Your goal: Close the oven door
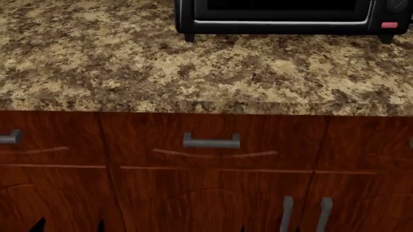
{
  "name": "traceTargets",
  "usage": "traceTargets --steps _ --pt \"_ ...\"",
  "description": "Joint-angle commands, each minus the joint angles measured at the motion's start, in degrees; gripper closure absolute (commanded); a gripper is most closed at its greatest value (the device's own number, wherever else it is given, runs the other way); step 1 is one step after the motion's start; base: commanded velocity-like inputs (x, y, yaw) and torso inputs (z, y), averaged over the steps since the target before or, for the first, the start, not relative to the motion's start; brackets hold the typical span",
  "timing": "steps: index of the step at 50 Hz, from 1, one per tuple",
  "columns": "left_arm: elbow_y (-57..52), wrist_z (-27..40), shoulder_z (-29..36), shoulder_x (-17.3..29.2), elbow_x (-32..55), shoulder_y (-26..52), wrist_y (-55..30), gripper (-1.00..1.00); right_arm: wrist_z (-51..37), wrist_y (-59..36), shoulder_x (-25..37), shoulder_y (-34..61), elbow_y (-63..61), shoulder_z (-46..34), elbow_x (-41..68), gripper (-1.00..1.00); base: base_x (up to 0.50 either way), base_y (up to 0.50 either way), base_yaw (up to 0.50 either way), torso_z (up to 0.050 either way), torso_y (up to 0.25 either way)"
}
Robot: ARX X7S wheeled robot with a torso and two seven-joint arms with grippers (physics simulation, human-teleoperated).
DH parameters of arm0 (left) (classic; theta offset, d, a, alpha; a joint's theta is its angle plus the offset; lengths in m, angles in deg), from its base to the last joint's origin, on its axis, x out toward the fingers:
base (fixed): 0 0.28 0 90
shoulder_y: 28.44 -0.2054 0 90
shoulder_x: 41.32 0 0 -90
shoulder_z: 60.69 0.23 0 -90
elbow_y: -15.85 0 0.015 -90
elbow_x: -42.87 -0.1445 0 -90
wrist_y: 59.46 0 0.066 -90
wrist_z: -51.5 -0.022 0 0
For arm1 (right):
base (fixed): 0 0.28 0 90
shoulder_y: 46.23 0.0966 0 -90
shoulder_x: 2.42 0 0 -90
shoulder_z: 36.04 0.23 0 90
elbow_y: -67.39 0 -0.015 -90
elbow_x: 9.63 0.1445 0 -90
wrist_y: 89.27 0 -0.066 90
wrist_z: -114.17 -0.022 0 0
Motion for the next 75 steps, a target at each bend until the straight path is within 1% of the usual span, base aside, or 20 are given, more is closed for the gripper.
traceTargets --steps 1,10,11,12,13,15,16,17,19,25,40,42,58,65,66,68,72,73,74,75 --pt "0.13 1.62 1.41 1.19 0.39 0.21 0.38 -1.0 -1.3 0.6 1.11 0.09 0.74 -1.64 0.84 -1.0 -0.12 0.0 0.0 0.0 0.0" --pt "-0.32 1.99 2.3 1.92 1.19 0.06 0.41 -1.0 -1.48 0.72 1.76 0.42 1.63 -2.62 1.86 -1.0 -0.1 0.06 0.0 0.0 0.0" --pt "0.15 2.07 2.41 1.96 1.21 0.12 0.8 -1.0 -1.6 0.74 1.82 0.47 1.76 -2.71 1.85 -1.0 -0.1 0.12 0.0 0.0 0.0" --pt "3.77 2.17 2.6 1.86 1.06 0.45 4.14 -1.0 -1.44 0.65 1.85 0.47 1.72 -2.78 2.23 -1.0 -0.09 0.16 0.0 0.0 0.0" --pt "0.48 2.19 2.63 2.06 1.29 0.14 1.22 -1.0 -1.63 0.74 1.91 0.52 1.82 -2.88 2.11 -1.0 -0.09 0.15 0.0 0.0 0.0" --pt "-0.53 2.37 2.68 2.24 1.49 0.04 0.37 -1.0 -1.83 0.72 2.02 0.54 1.82 -3.03 2.21 -1.0 -0.09 0.15 0.0 0.0 0.0" --pt "-0.56 2.44 2.68 2.3 1.65 0.02 0.34 -1.0 -1.96 0.76 2.09 0.47 1.7 -3.12 2.17 -1.0 -0.09 0.16 0.0 0.0 0.0" --pt "1.98 2.49 2.83 2.23 1.58 0.27 2.55 -1.0 -2.1 0.9 2.14 0.54 1.9 -3.11 2.24 -1.0 -0.09 0.16 0.0 0.0 0.0" --pt "-0.46 2.67 2.91 2.43 1.81 0.07 0.41 -1.0 -2.25 0.94 2.23 0.49 1.8 -3.22 2.41 -1.0 -0.09 0.16 0.0 0.0 0.0" --pt "-0.98 3.14 3.25 2.96 2.21 0.05 0.31 -1.0 -2.72 1.28 2.44 0.6 2.18 -3.4 3.03 -1.0 -0.09 0.18 0.0 0.0 0.0" --pt "0.49 4.37 4.38 3.78 2.39 0.5 2.03 -1.0 -3.68 1.37 3.31 0.65 2.11 -4.41 4.3 -1.0 -0.12 0.21 0.0 0.0 0.0" --pt "0.42 4.36 4.54 3.87 2.59 0.51 2.0 -1.0 -2.94 0.72 3.46 0.48 1.41 -4.36 5.78 -1.0 -0.15 0.23 0.0 0.0 0.0" --pt "-0.6 5.32 5.2 4.65 3.48 0.55 1.23 -1.0 -3.72 1.59 4.24 0.54 2.05 -5.27 6.47 -1.0 -0.12 0.27 0.0 0.0 0.0" --pt "1.38 5.51 5.69 4.84 3.65 1.34 0.98 -1.0 -4.19 1.86 4.54 0.61 2.53 -5.71 6.44 -1.0 -0.05 0.15 0.0 0.0 0.0" --pt "2.92 5.52 5.74 4.73 3.62 1.57 2.35 -1.0 -4.27 1.85 4.59 0.62 2.52 -5.79 6.41 -1.0 -0.05 0.15 0.0 0.0 0.0" --pt "0.77 5.61 5.8 4.98 3.92 1.15 0.78 -1.0 -4.42 1.75 4.66 0.68 2.58 -5.93 6.39 -1.0 -0.05 0.15 0.0 0.0 0.0" --pt "1.35 5.75 6.02 5.13 3.95 1.12 1.6 -1.0 -4.92 1.84 4.84 0.64 2.35 -6.22 6.05 -1.0 -0.05 0.19 0.0 0.0 0.0" --pt "9.94 5.48 6.33 4.27 3.4 2.25 10.18 -1.0 -4.9 1.91 4.87 0.65 2.48 -6.27 6.15 -1.0 -0.05 0.21 0.0 0.0 0.0" --pt "2.23 5.92 6.18 5.12 3.89 1.28 2.43 -1.0 -5.01 1.95 4.9 0.65 2.5 -6.31 6.12 -1.0 -0.05 0.21 0.0 0.0 0.0" --pt "0.92 5.98 6.22 5.27 4.02 1.07 1.38 -1.0 -5.08 1.86 4.98 0.6 2.3 -6.4 6.08 -1.0 -0.04 0.21 0.0 0.0 0.0"
